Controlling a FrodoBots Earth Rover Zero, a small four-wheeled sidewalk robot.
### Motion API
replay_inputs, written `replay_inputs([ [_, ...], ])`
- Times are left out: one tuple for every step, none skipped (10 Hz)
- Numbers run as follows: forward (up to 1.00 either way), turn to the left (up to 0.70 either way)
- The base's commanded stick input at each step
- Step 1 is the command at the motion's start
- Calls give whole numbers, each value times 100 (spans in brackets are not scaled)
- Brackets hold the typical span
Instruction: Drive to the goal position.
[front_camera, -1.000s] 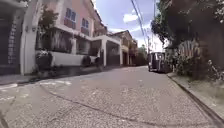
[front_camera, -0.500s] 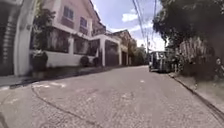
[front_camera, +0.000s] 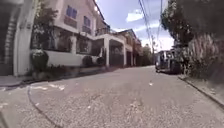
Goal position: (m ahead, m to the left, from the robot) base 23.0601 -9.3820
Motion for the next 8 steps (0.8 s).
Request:
replay_inputs([
  [70,6],
  [70,8],
  [70,8],
  [70,8],
  [70,8],
  [70,-6],
  [70,-27],
  [70,-27],
])
